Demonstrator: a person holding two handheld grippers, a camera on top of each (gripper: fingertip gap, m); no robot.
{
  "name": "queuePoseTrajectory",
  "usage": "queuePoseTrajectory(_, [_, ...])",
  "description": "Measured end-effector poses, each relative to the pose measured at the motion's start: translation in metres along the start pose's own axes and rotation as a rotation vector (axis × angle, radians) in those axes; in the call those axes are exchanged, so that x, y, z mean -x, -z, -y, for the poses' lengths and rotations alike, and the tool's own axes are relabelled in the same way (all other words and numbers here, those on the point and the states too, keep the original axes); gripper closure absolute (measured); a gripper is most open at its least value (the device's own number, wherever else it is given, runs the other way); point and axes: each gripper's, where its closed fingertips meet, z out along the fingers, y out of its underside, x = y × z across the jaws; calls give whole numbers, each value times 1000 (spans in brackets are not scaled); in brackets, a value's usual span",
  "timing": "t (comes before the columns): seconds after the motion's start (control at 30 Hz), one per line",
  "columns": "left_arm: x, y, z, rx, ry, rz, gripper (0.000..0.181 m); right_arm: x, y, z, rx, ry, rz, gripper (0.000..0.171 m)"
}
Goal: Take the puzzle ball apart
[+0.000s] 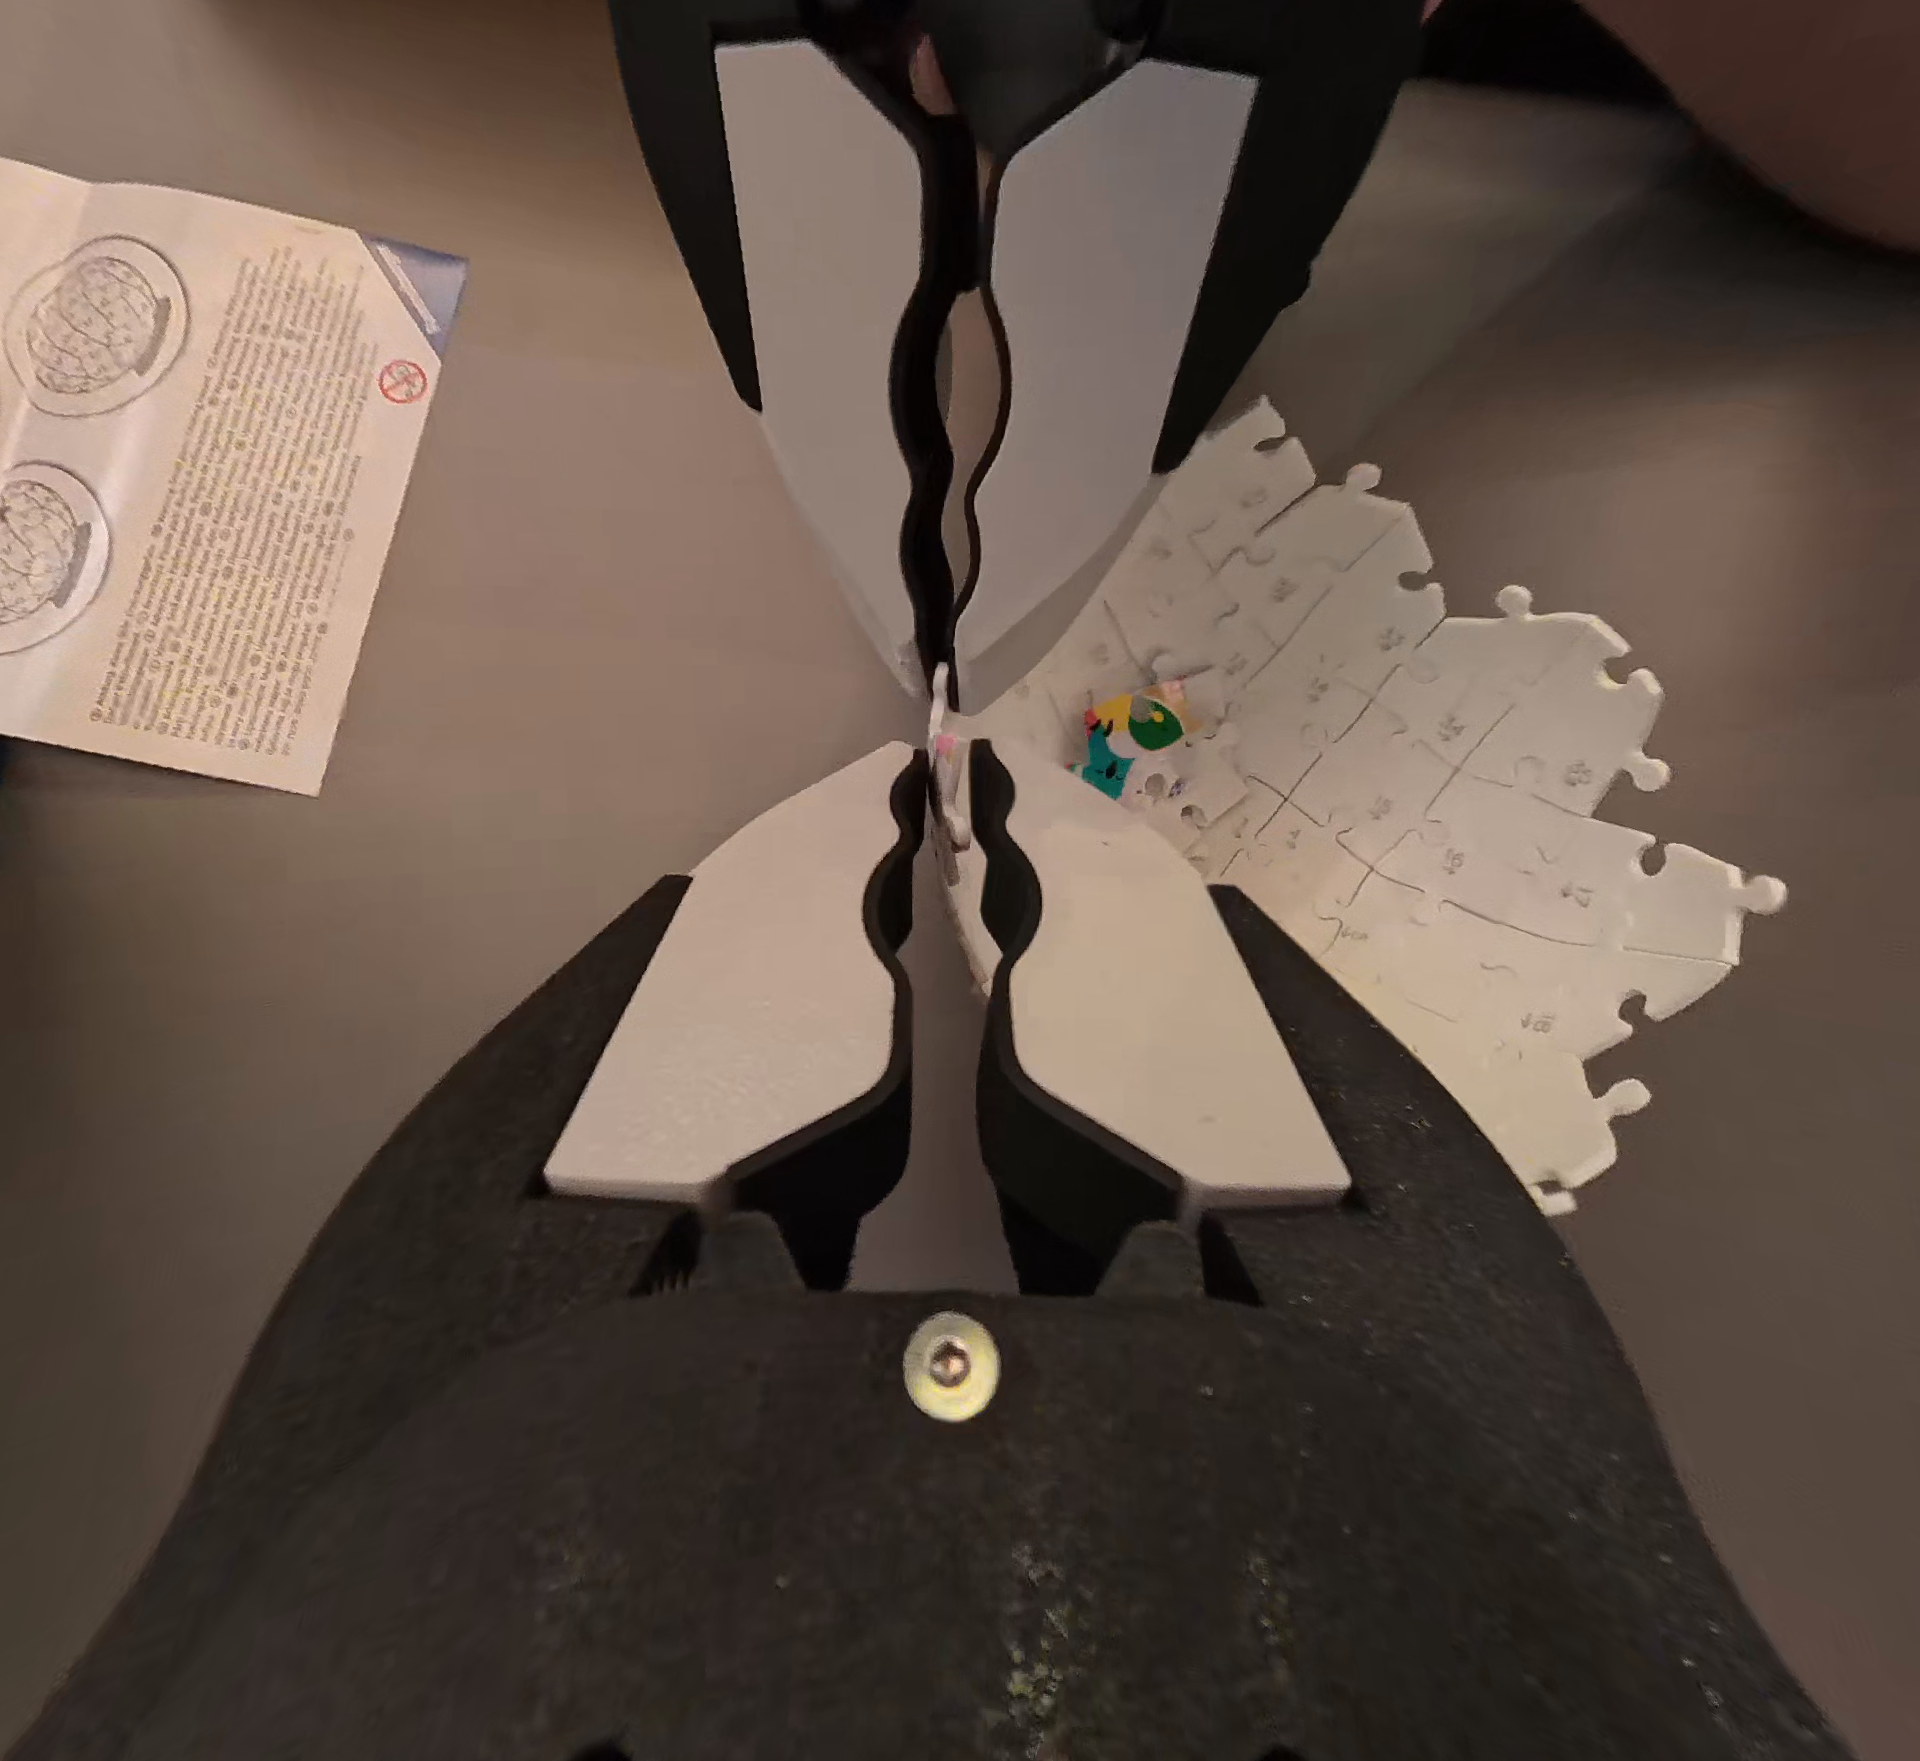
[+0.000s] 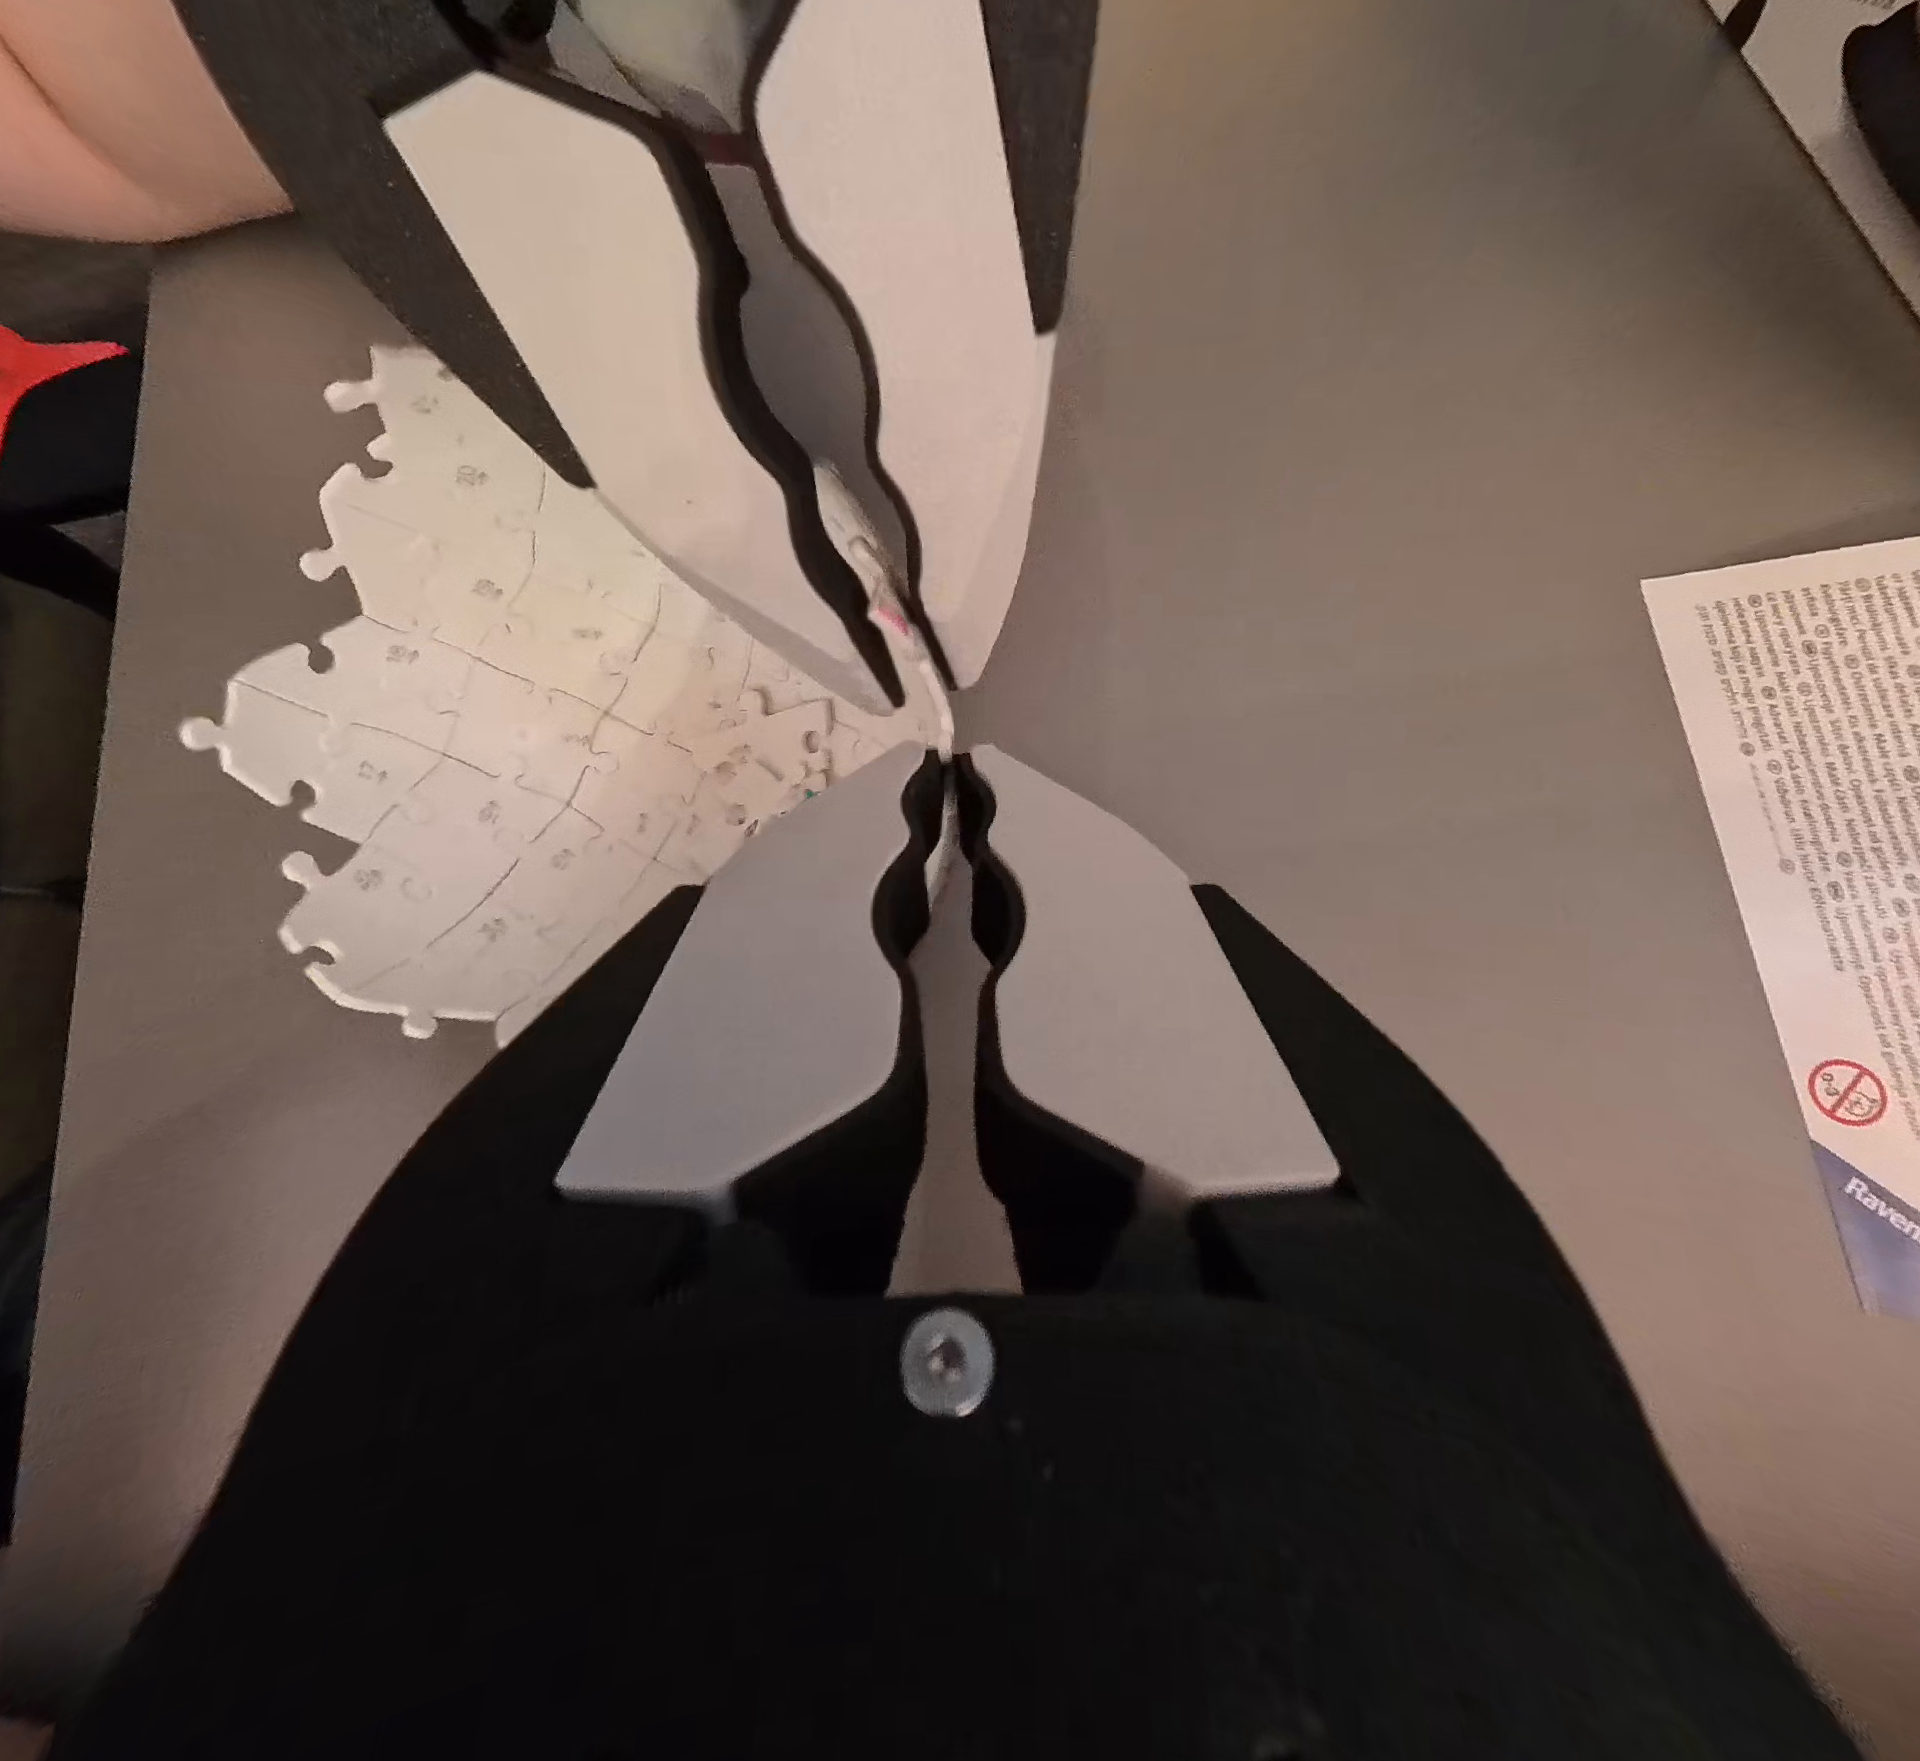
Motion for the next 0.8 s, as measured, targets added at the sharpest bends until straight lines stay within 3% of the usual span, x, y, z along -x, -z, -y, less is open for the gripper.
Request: queuePoseTrajectory(0.8, [-5, 5, -3, -13, -181, 36, 177, 7, -4, -6, 28, -60, 72, 168])
